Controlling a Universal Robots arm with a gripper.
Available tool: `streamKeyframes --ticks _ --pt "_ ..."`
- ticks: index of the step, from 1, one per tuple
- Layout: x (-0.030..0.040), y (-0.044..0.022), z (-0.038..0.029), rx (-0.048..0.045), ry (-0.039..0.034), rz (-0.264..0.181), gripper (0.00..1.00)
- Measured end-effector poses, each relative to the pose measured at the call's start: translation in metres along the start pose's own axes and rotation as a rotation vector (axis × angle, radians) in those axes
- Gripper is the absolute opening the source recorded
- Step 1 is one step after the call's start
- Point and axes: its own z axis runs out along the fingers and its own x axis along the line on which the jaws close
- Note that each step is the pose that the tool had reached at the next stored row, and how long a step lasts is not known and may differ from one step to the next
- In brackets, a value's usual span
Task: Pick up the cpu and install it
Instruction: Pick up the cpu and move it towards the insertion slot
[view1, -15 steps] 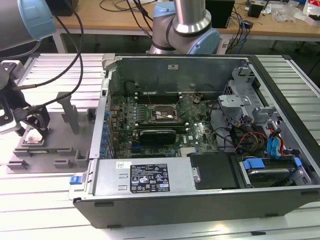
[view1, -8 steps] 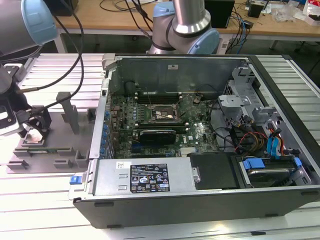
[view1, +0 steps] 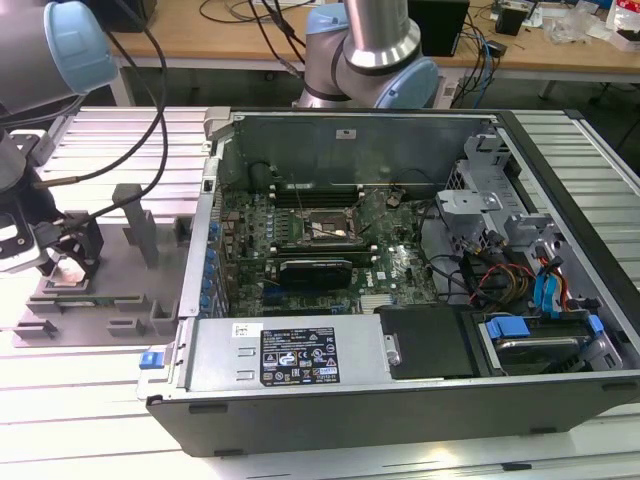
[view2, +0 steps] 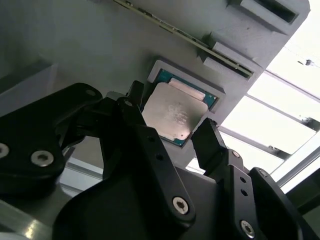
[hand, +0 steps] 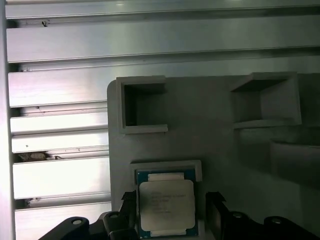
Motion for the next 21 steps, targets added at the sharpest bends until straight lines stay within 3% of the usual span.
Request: streamKeyframes --ticks 8,21 --pt "0.0037 0.0011 0.0054 0.0027 0.0 -0.001 0.66" --pt "0.0037 0.003 0.0053 0.0025 -0.0001 -0.001 0.66"
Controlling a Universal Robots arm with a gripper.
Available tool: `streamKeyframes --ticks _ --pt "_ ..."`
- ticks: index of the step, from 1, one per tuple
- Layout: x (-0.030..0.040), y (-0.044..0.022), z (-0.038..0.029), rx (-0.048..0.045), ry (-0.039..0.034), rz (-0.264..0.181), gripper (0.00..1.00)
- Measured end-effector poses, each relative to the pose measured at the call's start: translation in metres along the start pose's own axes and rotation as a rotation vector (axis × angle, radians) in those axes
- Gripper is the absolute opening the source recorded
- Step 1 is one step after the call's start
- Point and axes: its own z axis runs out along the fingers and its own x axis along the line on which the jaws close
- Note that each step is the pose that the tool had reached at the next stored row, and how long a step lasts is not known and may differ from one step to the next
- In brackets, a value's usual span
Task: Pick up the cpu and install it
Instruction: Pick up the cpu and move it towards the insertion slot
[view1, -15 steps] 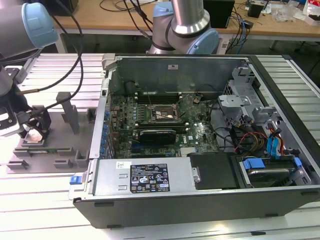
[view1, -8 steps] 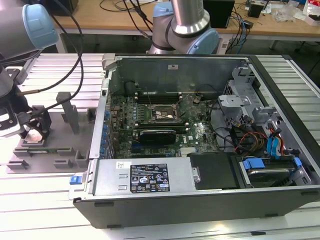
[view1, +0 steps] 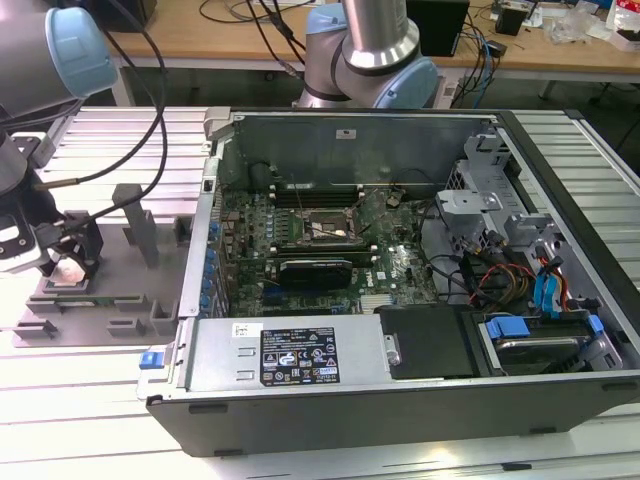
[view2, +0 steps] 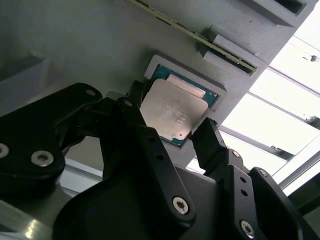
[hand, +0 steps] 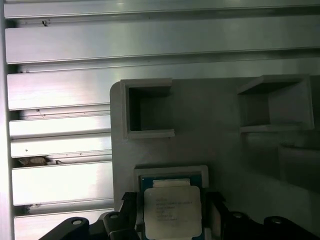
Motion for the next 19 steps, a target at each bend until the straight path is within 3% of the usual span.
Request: streamKeyframes --ticks 4,5,10,11,14,19 --pt "0.0 0.0 -0.0008 0.0 0.0 0.0 0.66" --pt "0.0 0.0001 -0.0016 0.0 -0.0001 0.0 0.57" --pt "-0.0001 0.0001 -0.0028 0.0 -0.0001 0.0 0.58" --pt "-0.0001 0.0001 -0.0031 0.0 0.0 0.0 0.65" --pt "0.0001 -0.0001 0.0007 0.0001 0.0 0.0 0.65" --pt "0.0002 -0.0001 0.0017 0.0005 0.0 0.0 0.65"
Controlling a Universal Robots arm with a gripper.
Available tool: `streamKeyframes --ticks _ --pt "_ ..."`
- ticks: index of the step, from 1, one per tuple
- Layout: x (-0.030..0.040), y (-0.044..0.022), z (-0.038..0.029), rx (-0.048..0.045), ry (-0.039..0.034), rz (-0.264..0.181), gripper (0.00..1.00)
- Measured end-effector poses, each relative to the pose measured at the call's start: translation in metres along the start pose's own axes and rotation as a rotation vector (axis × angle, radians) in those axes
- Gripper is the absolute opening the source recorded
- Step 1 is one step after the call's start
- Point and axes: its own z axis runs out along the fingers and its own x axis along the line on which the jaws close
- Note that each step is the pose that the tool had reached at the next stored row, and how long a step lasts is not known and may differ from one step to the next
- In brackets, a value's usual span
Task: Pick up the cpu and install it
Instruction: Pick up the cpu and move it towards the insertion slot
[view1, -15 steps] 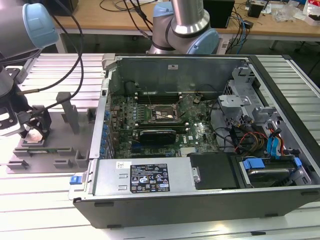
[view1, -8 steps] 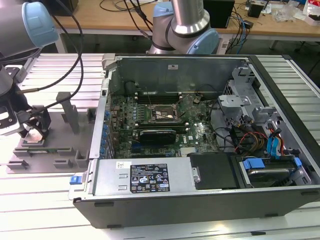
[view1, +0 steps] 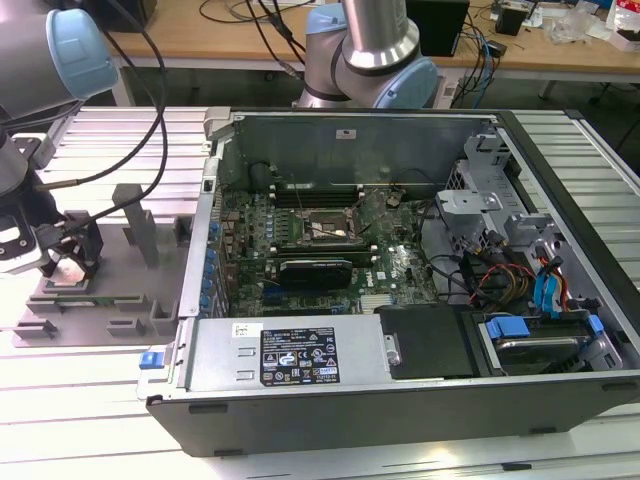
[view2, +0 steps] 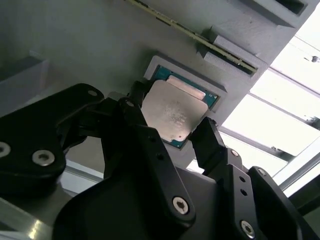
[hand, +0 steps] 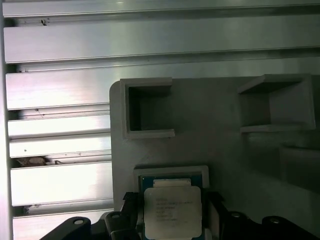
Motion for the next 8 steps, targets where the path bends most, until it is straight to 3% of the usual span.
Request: streamKeyframes --ticks 7,8 --pt "0.0 0.0 0.0001 0.001 -0.0001 0.0 0.63" --pt "0.0 0.0 0.0001 0.0012 -0.0001 0.0 0.55"
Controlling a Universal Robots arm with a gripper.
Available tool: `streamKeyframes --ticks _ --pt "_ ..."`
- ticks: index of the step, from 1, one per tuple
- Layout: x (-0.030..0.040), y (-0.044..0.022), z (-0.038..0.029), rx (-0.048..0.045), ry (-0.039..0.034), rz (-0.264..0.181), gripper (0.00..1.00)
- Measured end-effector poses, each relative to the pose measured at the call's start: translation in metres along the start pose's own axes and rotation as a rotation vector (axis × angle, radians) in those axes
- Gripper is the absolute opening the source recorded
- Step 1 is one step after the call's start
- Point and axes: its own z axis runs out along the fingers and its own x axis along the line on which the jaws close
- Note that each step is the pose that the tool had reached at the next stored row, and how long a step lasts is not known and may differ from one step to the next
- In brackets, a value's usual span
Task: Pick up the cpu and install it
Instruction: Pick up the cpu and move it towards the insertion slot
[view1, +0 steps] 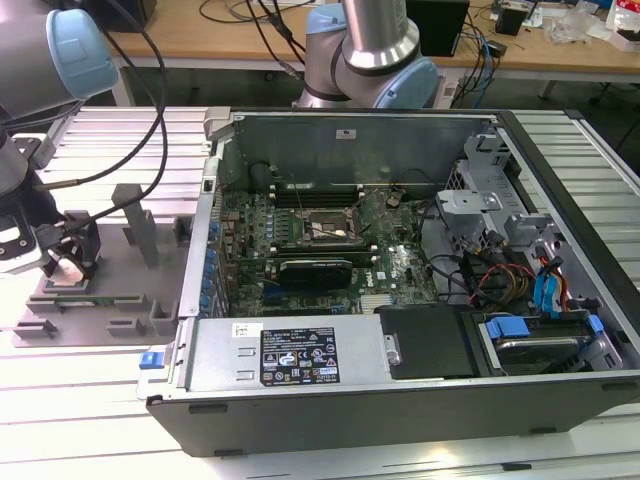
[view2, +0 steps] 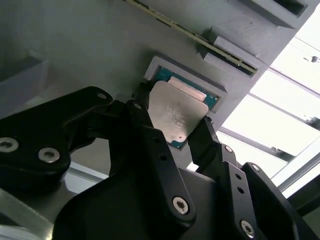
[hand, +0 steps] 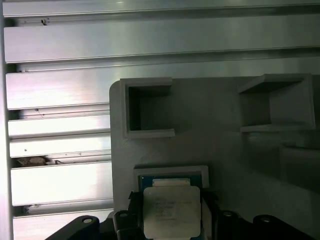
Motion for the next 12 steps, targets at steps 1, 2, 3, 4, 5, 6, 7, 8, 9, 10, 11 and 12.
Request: streamKeyframes --ticks 1,2,3,4,5,6,7,8,9,10,11,12 --pt "0.0 0.0 0.0 0.0001 0.0 0.0 0.55" --pt "0.0 0.0 0.0001 0.0003 0.0 0.0 0.55" --pt "0.0 0.0 0.0001 0.0006 -0.0001 0.0 0.55" --pt "0.0 0.0 0.0001 0.0007 0.0 -0.001 0.55" --pt "0.0 0.0 0.0001 0.0006 0.0001 -0.005 0.55" --pt "0.0001 0.0001 0.0001 0.0 0.0005 -0.015 0.55" --pt "0.0001 0.0001 0.0001 -0.0002 0.0006 -0.019 0.55" --pt "0.0 0.0001 -0.0002 -0.0005 0.0003 -0.019 0.55" --pt "-0.0001 0.0001 -0.0008 -0.0005 0.0003 -0.019 0.55" --pt "-0.0001 0.0002 -0.0028 -0.0003 0.0006 -0.019 0.55" --pt "-0.0002 0.0002 -0.004 -0.0003 0.0006 -0.019 0.55" --pt "-0.0002 0.0002 -0.0048 -0.0002 0.0007 -0.019 0.55"
